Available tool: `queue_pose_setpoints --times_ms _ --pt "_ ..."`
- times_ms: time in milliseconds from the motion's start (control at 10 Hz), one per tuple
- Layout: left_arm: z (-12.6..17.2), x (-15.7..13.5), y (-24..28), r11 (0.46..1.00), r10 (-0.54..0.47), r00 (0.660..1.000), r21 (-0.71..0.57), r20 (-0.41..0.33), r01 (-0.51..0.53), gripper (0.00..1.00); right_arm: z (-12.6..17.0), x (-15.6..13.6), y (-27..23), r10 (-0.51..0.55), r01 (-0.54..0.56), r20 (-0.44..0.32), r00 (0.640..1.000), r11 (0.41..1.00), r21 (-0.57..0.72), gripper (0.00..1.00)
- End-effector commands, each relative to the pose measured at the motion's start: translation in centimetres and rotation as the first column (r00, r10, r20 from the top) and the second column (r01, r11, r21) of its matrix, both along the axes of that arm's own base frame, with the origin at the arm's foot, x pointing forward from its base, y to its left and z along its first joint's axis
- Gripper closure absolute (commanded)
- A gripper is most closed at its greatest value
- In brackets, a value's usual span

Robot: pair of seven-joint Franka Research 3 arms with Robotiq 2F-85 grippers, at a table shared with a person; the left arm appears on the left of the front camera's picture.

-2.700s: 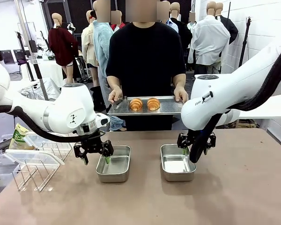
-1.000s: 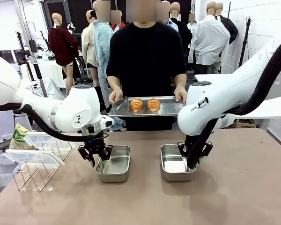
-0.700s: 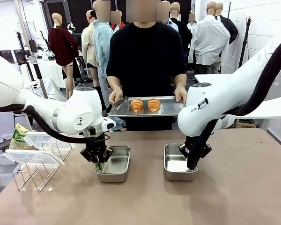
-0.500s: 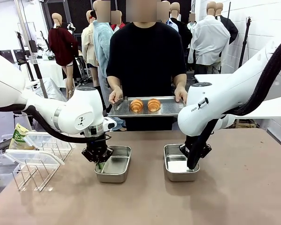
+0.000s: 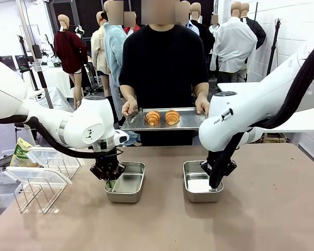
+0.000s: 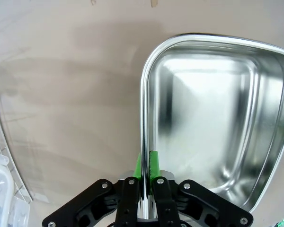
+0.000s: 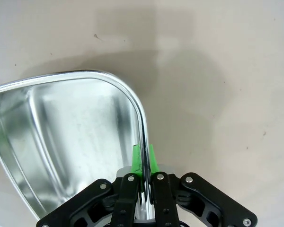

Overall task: Place the bread in airtight containers.
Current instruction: Lift both Airtight Container.

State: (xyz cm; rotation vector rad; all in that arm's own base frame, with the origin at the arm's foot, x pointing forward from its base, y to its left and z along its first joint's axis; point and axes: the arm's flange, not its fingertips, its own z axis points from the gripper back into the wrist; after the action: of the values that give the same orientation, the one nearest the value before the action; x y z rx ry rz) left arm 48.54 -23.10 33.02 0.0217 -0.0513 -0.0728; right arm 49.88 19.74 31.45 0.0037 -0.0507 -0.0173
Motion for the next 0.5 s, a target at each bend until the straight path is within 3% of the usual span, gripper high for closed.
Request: queue_pose_setpoints --times_ms 0,400 --pt "2.6 -0.9 0.0 0.998 0.067 0.998 -0.005 0.014 -0.067 1.0 1.7 -1.0 -0.7 -0.006 0.006 0.003 1.0 1.0 0.014 1.0" --pt "9.9 -3.2 0.1 0.994 0.059 0.998 -0.092 0.034 -0.056 1.0 9.6 -3.9 -2.1 0.068 -0.075 0.094 0.993 0.994 0.076 1.0"
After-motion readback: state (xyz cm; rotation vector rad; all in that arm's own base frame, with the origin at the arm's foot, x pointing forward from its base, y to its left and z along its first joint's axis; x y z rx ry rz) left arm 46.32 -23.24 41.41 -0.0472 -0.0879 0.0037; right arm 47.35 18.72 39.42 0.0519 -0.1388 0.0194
